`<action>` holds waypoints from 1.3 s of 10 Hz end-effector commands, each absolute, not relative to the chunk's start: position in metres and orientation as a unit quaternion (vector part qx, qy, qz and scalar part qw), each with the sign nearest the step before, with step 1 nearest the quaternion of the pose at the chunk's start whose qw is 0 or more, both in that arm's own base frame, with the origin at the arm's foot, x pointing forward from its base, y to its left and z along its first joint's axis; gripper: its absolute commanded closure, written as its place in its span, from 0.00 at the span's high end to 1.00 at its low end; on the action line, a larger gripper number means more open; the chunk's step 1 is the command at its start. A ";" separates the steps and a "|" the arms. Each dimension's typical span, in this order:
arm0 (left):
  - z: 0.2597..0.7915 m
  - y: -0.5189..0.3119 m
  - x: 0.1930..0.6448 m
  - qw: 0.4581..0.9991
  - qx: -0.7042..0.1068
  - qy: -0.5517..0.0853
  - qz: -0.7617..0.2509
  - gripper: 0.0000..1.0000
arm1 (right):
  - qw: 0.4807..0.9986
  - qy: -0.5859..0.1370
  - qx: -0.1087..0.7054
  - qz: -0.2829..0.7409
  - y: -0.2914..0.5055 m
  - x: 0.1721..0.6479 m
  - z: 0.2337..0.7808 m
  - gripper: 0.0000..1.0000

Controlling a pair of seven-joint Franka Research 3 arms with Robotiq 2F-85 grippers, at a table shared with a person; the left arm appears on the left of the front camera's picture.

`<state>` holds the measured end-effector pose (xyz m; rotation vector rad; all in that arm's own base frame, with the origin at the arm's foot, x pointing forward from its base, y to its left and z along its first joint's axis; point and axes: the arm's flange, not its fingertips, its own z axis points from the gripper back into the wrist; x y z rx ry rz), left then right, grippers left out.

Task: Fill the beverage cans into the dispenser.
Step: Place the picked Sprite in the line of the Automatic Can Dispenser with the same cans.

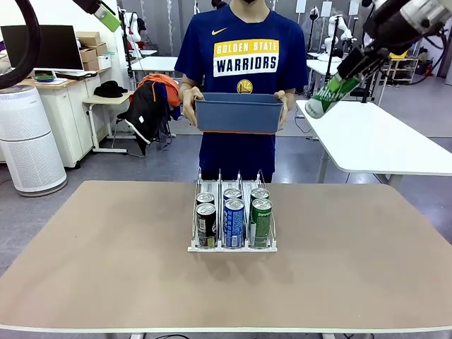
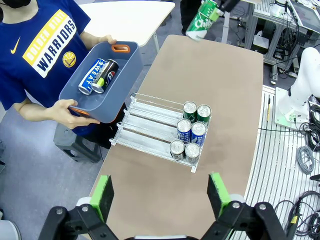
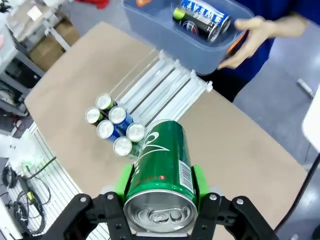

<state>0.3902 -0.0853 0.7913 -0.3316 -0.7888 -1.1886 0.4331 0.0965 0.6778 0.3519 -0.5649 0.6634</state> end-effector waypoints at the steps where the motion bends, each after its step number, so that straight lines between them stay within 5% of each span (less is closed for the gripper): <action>1: 0.790 -0.086 0.390 0.744 -0.153 -0.358 -0.543 1.00 | 0.898 -0.252 0.164 0.320 0.102 0.420 0.670 0.58; 3: 0.790 -0.086 0.390 0.744 -0.153 -0.358 -0.543 1.00 | 0.876 -0.211 0.181 0.395 0.107 0.423 0.655 0.58; 4: 0.790 -0.086 0.390 0.744 -0.153 -0.358 -0.543 1.00 | 0.897 -0.249 0.161 0.329 0.104 0.422 0.659 0.58; 10: 0.790 -0.086 0.390 0.744 -0.153 -0.358 -0.543 1.00 | 0.893 -0.241 0.168 0.340 0.102 0.423 0.656 0.58; 13: 0.790 -0.086 0.390 0.744 -0.153 -0.358 -0.543 1.00 | 0.935 -0.237 0.139 0.225 0.135 0.402 0.606 0.58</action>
